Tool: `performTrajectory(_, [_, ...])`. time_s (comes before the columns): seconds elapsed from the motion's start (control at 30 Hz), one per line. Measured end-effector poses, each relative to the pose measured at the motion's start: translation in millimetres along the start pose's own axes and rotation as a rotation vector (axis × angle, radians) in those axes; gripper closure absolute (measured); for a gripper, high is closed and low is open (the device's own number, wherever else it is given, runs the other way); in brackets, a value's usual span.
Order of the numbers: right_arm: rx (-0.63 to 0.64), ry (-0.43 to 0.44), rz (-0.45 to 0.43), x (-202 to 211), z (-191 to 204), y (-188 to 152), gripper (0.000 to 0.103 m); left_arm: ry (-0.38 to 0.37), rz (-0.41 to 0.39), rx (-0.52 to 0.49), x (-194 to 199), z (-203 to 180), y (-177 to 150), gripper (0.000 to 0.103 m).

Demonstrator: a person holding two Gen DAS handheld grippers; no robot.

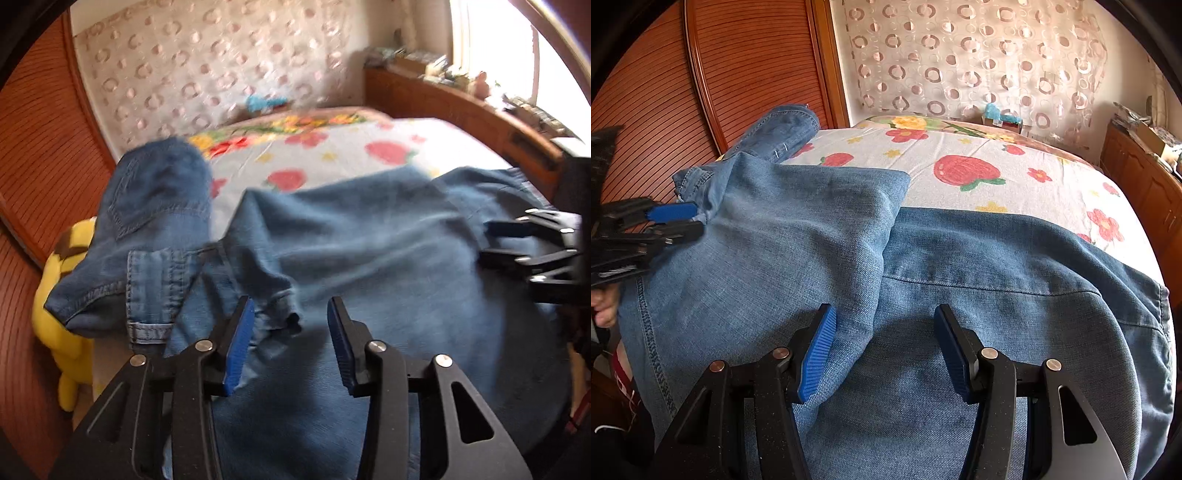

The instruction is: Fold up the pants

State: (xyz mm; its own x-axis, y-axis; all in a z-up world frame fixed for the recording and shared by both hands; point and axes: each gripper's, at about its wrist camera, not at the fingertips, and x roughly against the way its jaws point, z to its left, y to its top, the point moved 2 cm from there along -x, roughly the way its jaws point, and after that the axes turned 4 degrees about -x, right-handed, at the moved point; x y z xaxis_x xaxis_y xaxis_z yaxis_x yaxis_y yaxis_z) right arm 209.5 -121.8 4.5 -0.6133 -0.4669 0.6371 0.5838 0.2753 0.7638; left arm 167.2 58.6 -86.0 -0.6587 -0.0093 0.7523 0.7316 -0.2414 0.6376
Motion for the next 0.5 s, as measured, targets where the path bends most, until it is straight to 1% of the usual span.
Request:
performTrajectory(0.03, [-0.001,0.0,-0.001,0,0,0,0.046,0.013,0.004,0.002,-2,2,0,0.08])
performTrajectory(0.07, [-0.001,0.001,-0.002,0,0,0,0.046,0.017,0.006,0.004,-3,5,-1,0.087])
performTrajectory(0.1, [-0.002,0.003,-0.003,0,0,-1,0.046,0.005,-0.003,0.005,-1,7,-1,0.096])
performTrajectory(0.13, [-0.003,0.005,-0.003,0,0,-1,0.046,0.003,-0.016,0.008,3,10,0,0.097])
performTrajectory(0.23, [-0.003,0.006,-0.004,0,0,-1,0.046,0.035,-0.058,0.02,20,29,7,0.098])
performTrajectory(0.37, [-0.003,0.005,-0.004,0,-1,-2,0.046,0.071,-0.096,0.078,31,72,19,0.098])
performTrajectory(0.43, [-0.003,0.005,-0.004,0,0,-2,0.046,0.091,-0.098,0.091,32,94,25,0.098])
performTrajectory(0.5, [-0.002,0.004,-0.004,0,0,-2,0.046,0.081,-0.086,0.105,28,106,26,0.098])
